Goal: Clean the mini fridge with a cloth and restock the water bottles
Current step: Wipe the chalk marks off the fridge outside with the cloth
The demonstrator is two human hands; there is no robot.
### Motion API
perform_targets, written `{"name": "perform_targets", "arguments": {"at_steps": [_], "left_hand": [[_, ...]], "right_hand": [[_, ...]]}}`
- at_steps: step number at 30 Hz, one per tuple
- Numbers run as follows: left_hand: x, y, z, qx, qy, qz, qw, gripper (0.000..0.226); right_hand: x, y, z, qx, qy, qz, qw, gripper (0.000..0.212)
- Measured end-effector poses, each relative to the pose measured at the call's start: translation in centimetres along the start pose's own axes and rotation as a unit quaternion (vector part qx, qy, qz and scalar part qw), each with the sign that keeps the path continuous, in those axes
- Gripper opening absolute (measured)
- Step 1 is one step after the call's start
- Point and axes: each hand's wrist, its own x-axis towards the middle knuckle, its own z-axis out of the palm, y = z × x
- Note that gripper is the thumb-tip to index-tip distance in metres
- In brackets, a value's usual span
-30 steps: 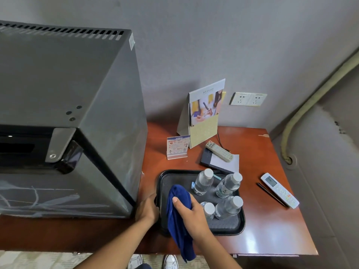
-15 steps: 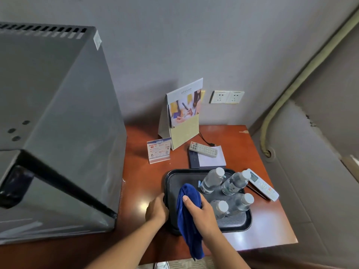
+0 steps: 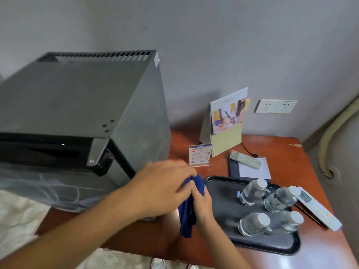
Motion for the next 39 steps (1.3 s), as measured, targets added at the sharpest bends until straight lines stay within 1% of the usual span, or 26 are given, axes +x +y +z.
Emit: {"name": "perform_targets", "arguments": {"at_steps": [2,3,4,5,7,8,10,11,13,15,18,20,22,23,24,26,27,29,30,31,33,35,37,39], "left_hand": [[-1.7,-0.5,-5.8,0.011,0.101,0.037,0.994,0.032],[-2.2,-1.3,-8.0,0.031,0.13,0.046,0.99,0.034],[-2.3,-2.3,-9.7,0.071,0.142,0.049,0.986,0.037],[-2.0,-3.5,-11.2,0.121,0.138,0.051,0.982,0.043],[-1.0,-5.8,-13.0,0.2,0.076,0.021,0.977,0.061],[-0.3,-6.9,-13.5,0.212,0.033,-0.008,0.977,0.071],[1.0,-9.3,-13.7,0.196,-0.044,-0.069,0.977,0.089],[1.5,-10.1,-13.4,0.178,-0.067,-0.091,0.977,0.095],[1.9,-11.2,-12.8,0.127,-0.072,-0.112,0.983,0.102],[1.9,-11.5,-12.1,0.08,-0.049,-0.118,0.989,0.103],[2.0,-11.5,-11.7,0.067,-0.022,-0.126,0.99,0.102],[2.1,-11.5,-11.5,0.064,-0.017,-0.127,0.99,0.1],[1.9,-11.6,-11.4,0.054,-0.009,-0.127,0.99,0.098],[1.9,-11.7,-11.4,0.05,-0.005,-0.126,0.991,0.097],[2.0,-11.8,-11.4,0.047,-0.002,-0.126,0.991,0.096],[2.0,-11.9,-11.4,0.045,0.006,-0.126,0.991,0.094],[2.0,-12.0,-11.4,0.044,0.011,-0.126,0.991,0.093],[2.1,-11.9,-11.4,0.035,0.018,-0.127,0.991,0.092],[2.1,-11.9,-11.3,0.027,0.022,-0.131,0.991,0.093],[2.0,-11.9,-11.3,0.018,0.029,-0.138,0.99,0.093],[2.2,-12.0,-11.1,-0.004,0.052,-0.152,0.987,0.093],[2.3,-12.1,-10.7,-0.017,0.068,-0.157,0.985,0.095],[2.4,-12.3,-10.6,-0.011,0.07,-0.165,0.984,0.097],[2.6,-12.2,-10.6,0.001,0.063,-0.174,0.983,0.094]], "right_hand": [[0.2,0.4,2.6,0.025,-0.008,0.0,1.0,0.025],[0.2,0.7,3.7,0.033,-0.015,-0.001,0.999,0.025],[0.1,1.0,4.7,0.037,-0.022,-0.006,0.999,0.025],[0.0,1.3,5.6,0.037,-0.028,-0.017,0.999,0.027],[-0.5,1.2,7.3,0.037,-0.04,-0.049,0.997,0.033],[-0.7,0.8,8.1,0.036,-0.046,-0.069,0.996,0.038],[-1.0,-0.3,10.1,0.039,-0.057,-0.109,0.992,0.046],[-1.2,-0.9,11.0,0.035,-0.061,-0.128,0.989,0.051],[-1.1,-1.7,12.7,0.024,-0.067,-0.153,0.986,0.061],[0.0,-2.1,14.0,0.007,-0.056,-0.168,0.984,0.065],[5.0,-2.6,15.2,-0.021,-0.01,-0.161,0.987,0.055],[9.7,-2.2,15.3,-0.029,0.006,-0.116,0.993,0.049],[12.8,-1.2,15.0,-0.034,0.011,-0.059,0.998,0.051],[13.4,-0.7,14.9,-0.029,0.016,-0.041,0.999,0.051],[13.5,-0.4,15.0,-0.022,0.024,-0.036,0.999,0.046],[12.6,0.0,15.2,-0.019,0.031,-0.043,0.998,0.031],[11.9,-0.2,15.4,-0.02,0.034,-0.049,0.998,0.029],[9.0,-1.6,16.1,-0.009,0.04,-0.072,0.997,0.041],[6.4,-2.7,16.5,0.0,0.038,-0.093,0.995,0.05],[3.1,-4.1,16.9,0.013,0.03,-0.131,0.991,0.057],[-3.6,-7.2,17.3,0.036,-0.022,-0.226,0.973,0.066],[-7.8,-9.0,17.5,0.025,-0.077,-0.297,0.951,0.073],[-8.3,-9.4,17.7,0.016,-0.098,-0.324,0.941,0.073],[-5.8,-8.6,17.6,0.017,-0.068,-0.338,0.939,0.07]]}}
